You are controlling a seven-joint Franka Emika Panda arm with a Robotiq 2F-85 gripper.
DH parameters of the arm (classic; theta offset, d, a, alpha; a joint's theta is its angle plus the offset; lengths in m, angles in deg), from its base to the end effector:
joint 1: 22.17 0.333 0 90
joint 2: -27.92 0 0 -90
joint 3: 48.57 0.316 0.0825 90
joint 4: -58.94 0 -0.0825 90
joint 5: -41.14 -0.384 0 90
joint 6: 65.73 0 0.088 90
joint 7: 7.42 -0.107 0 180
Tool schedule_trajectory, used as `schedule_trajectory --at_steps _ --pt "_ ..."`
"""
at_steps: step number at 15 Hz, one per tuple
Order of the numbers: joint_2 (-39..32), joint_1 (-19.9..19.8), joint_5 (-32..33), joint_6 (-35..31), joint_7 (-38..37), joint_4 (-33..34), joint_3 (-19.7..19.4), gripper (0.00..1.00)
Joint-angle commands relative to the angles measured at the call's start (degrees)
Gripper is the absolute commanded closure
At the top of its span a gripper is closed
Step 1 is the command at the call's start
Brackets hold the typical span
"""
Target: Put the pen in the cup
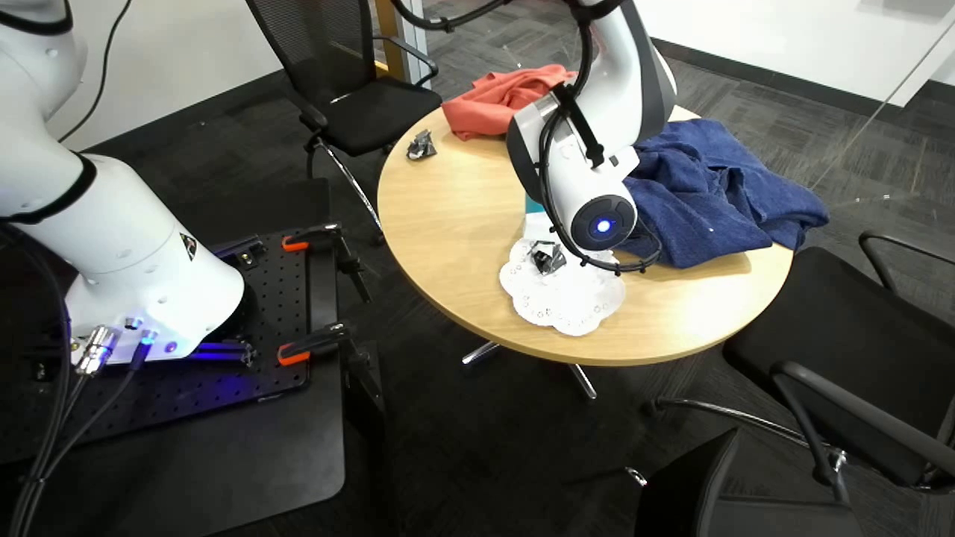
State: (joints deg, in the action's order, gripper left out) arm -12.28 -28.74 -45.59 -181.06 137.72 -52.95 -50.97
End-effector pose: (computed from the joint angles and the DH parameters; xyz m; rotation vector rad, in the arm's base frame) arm 0.5770 -0.0318 0.1068 -1.8340 -1.2344 -1.1078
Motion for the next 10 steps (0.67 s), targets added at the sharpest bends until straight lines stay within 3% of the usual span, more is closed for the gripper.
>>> schedule_trajectory --at_steps 1,6,10 --pt "0.6 0.3 -0.6 1.1 0.4 0.6 -0.5 0.37" --pt "5.8 0.7 -0.7 1.8 2.5 -2.4 0.0 0.01" --pt "10.3 1.1 0.2 3.7 3.8 -4.2 -0.1 0.0"
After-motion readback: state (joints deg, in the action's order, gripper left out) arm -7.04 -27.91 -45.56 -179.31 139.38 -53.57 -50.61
